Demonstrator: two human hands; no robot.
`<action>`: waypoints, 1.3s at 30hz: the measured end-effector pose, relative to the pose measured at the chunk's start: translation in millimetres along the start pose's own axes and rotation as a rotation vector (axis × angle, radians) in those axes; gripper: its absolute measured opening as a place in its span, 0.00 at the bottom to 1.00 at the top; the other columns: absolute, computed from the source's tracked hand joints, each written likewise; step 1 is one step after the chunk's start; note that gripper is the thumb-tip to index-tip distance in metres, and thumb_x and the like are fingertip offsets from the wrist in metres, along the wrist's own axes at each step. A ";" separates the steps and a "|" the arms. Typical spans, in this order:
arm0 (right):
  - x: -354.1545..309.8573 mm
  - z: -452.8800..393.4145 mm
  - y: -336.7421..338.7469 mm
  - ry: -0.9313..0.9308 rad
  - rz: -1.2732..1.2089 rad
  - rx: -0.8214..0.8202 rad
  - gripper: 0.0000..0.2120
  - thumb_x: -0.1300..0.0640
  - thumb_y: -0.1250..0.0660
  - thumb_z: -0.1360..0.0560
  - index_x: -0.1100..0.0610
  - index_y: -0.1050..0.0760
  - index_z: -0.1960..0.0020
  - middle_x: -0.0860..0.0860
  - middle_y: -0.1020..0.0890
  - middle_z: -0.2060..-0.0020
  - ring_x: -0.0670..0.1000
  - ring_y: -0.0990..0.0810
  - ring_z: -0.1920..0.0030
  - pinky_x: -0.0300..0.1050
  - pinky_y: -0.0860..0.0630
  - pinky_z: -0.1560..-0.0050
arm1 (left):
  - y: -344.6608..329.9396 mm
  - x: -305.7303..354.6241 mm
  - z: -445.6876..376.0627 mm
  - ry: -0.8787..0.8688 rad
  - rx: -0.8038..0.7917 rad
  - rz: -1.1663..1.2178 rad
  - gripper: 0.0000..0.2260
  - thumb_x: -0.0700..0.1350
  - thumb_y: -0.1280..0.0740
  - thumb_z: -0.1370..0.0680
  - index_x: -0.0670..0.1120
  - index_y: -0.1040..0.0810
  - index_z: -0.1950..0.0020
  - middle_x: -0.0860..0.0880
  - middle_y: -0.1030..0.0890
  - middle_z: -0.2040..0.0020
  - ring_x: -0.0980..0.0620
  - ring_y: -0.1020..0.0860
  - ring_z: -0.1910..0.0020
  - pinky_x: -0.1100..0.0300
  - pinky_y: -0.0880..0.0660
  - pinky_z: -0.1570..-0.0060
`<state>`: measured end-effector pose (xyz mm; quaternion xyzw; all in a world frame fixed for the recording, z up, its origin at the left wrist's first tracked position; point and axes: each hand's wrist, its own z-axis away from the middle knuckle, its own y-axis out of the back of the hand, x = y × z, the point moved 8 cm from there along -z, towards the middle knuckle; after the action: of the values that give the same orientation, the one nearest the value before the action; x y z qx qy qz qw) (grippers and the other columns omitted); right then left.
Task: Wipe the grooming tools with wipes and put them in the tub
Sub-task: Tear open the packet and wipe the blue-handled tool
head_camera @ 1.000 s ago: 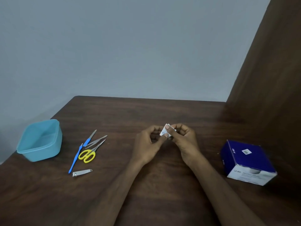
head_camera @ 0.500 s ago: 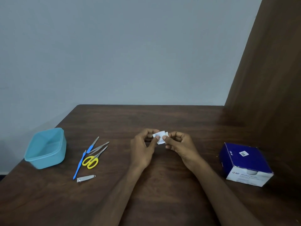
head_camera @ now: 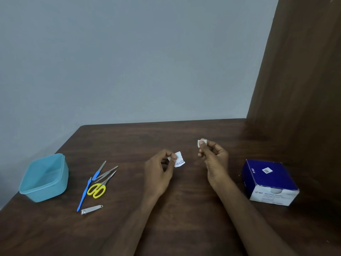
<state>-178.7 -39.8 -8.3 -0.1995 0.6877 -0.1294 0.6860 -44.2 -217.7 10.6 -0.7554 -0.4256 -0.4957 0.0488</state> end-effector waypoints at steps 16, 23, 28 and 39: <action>-31.2 -0.2 73.5 0.185 0.014 0.571 0.06 0.56 0.22 0.24 0.48 0.17 0.56 0.48 0.12 0.60 0.56 0.12 0.54 0.60 0.14 0.48 | -87.9 21.7 -10.9 -0.036 -0.320 -0.225 0.12 0.49 0.22 0.23 0.54 0.16 0.40 0.63 0.16 0.50 0.67 0.19 0.55 0.74 0.27 0.53; -22.3 -7.8 84.1 0.174 -0.015 0.586 0.06 0.57 0.23 0.24 0.50 0.18 0.57 0.53 0.13 0.62 0.55 0.15 0.59 0.56 0.16 0.52 | -129.2 9.1 -31.0 -0.118 -0.394 -0.494 0.14 0.61 0.30 0.20 0.60 0.19 0.36 0.54 0.23 0.42 0.48 0.26 0.40 0.51 0.25 0.40; -11.9 -17.3 64.1 0.099 -0.071 0.422 0.07 0.62 0.24 0.24 0.53 0.18 0.57 0.49 0.16 0.67 0.43 0.23 0.71 0.44 0.22 0.63 | -123.7 16.2 -28.7 -0.182 -0.349 -0.363 0.16 0.59 0.30 0.20 0.61 0.20 0.33 0.56 0.22 0.40 0.51 0.24 0.39 0.51 0.24 0.40; 7.9 13.9 -17.3 0.132 0.292 -0.319 0.02 0.65 0.25 0.22 0.60 0.15 0.51 0.50 0.13 0.63 0.46 0.19 0.67 0.40 0.20 0.63 | -18.8 -5.0 -10.9 -0.144 -0.216 -0.729 0.11 0.53 0.32 0.18 0.53 0.17 0.38 0.53 0.18 0.42 0.46 0.23 0.38 0.49 0.22 0.43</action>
<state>-163.1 -57.4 -7.9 -0.1950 0.7645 0.0691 0.6105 -65.6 -214.2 5.5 -0.5882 -0.6141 -0.4682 -0.2405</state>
